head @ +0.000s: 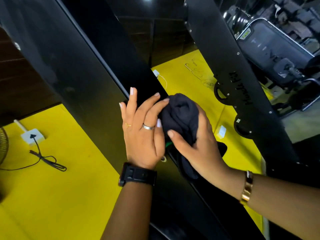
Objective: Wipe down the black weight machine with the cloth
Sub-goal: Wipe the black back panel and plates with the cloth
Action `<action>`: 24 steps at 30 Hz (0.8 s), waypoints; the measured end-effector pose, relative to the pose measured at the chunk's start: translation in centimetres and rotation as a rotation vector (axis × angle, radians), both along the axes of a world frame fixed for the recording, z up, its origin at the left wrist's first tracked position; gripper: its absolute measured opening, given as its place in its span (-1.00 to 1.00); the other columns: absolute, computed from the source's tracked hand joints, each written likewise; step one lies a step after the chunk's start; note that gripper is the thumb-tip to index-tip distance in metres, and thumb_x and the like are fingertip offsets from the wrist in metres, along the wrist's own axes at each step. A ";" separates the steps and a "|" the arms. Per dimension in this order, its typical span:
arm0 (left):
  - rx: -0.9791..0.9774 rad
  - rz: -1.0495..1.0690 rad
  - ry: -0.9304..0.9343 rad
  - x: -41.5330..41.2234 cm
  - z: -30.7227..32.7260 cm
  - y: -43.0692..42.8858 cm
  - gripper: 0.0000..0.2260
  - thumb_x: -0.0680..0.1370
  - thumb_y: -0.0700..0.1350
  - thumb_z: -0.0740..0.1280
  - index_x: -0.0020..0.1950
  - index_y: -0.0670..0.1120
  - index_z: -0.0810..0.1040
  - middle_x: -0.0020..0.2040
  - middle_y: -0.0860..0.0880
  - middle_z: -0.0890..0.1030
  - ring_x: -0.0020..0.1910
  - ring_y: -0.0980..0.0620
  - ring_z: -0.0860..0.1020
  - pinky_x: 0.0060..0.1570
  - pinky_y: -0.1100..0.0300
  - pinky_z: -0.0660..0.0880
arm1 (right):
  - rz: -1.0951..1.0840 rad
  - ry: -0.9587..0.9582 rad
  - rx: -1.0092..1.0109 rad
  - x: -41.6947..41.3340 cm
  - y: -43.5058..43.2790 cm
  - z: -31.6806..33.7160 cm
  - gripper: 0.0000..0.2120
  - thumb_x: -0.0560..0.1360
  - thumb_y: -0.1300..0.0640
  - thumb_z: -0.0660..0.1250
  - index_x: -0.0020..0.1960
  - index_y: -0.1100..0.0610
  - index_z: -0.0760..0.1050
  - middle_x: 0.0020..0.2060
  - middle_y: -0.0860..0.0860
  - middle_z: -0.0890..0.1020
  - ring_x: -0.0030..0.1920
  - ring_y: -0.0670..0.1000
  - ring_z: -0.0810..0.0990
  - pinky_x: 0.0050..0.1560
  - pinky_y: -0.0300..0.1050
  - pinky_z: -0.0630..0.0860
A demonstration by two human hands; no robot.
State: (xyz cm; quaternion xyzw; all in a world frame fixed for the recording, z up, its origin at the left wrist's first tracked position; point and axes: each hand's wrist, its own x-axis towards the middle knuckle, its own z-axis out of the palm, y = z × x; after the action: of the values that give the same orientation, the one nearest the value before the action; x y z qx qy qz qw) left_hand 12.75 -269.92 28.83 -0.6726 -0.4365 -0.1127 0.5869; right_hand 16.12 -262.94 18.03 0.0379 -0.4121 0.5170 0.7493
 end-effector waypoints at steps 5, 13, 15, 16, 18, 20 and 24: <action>-0.036 0.055 0.041 -0.6 -1.6 -0.3 -0.69 0.49 -0.14 0.17 0.08 -0.11 0.65 0.21 -0.02 0.53 0.57 -0.10 0.03 0.49 -0.04 -0.13 | 0.083 -0.016 -0.130 -3.5 -2.4 -11.2 -0.43 0.43 -0.39 0.28 0.38 -0.40 0.19 0.36 -0.06 0.43 0.38 0.05 0.41 0.33 0.21 0.38; -0.017 0.146 0.004 0.2 -2.5 -0.5 -0.68 0.42 -0.23 0.17 0.06 -0.17 0.64 0.29 -0.16 0.52 0.50 -0.28 0.02 0.51 -0.02 -0.18 | 0.128 -0.188 -0.320 -3.4 -3.1 -12.2 -0.23 0.33 -0.49 0.26 0.39 -0.10 0.31 0.31 -0.02 0.50 0.34 0.08 0.44 0.29 0.25 0.39; 0.062 0.246 0.045 0.7 -3.3 -0.6 -0.64 0.41 -0.25 0.17 0.12 -0.20 0.63 0.36 -0.19 0.48 0.48 -0.31 0.06 0.52 -0.02 -0.11 | 0.097 -0.185 -0.301 -2.4 -2.8 -9.1 -0.19 0.32 -0.39 0.32 0.42 0.04 0.31 0.32 -0.01 0.49 0.35 0.10 0.43 0.30 0.23 0.39; 0.096 0.293 0.070 0.9 -3.6 -0.7 -0.63 0.42 -0.25 0.17 0.15 -0.20 0.62 0.38 -0.19 0.46 0.47 -0.31 0.08 0.52 -0.03 -0.08 | 0.067 -0.198 -0.281 -1.9 -2.6 -7.6 -0.18 0.32 -0.34 0.30 0.44 0.08 0.31 0.33 0.01 0.47 0.35 0.11 0.42 0.31 0.21 0.38; 0.127 0.376 0.107 1.3 -4.0 -0.9 -0.61 0.44 -0.23 0.17 0.22 -0.21 0.59 0.42 -0.18 0.42 0.48 -0.29 0.09 0.51 -0.04 -0.05 | 0.013 -0.223 -0.239 -0.9 -2.1 -5.1 -0.19 0.32 -0.30 0.25 0.45 0.11 0.29 0.35 0.04 0.45 0.36 0.12 0.40 0.32 0.19 0.36; 0.129 0.446 0.152 1.4 -4.4 -1.3 -0.58 0.49 -0.19 0.14 0.30 -0.21 0.55 0.45 -0.16 0.40 0.50 -0.23 0.08 0.51 -0.05 -0.03 | -0.036 -0.204 -0.209 -0.8 -1.8 -4.3 -0.22 0.35 -0.26 0.25 0.45 0.13 0.27 0.36 0.06 0.44 0.36 0.13 0.39 0.31 0.20 0.36; 0.120 0.522 0.204 1.0 -5.9 -1.8 -0.59 0.55 -0.15 0.16 0.36 -0.20 0.51 0.40 -0.11 0.47 0.51 -0.16 0.12 0.52 -0.05 -0.04 | -0.041 -0.064 -0.163 -3.4 -2.2 -8.7 -0.37 0.49 -0.26 0.26 0.47 -0.04 0.21 0.37 0.13 0.41 0.38 0.17 0.40 0.29 0.29 0.37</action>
State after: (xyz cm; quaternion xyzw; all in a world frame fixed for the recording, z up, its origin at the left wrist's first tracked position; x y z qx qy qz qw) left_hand 13.73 -271.77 22.92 -0.5096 -0.5261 0.0850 0.6755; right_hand 12.75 -265.18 9.35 -0.0485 -0.3931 0.5343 0.7468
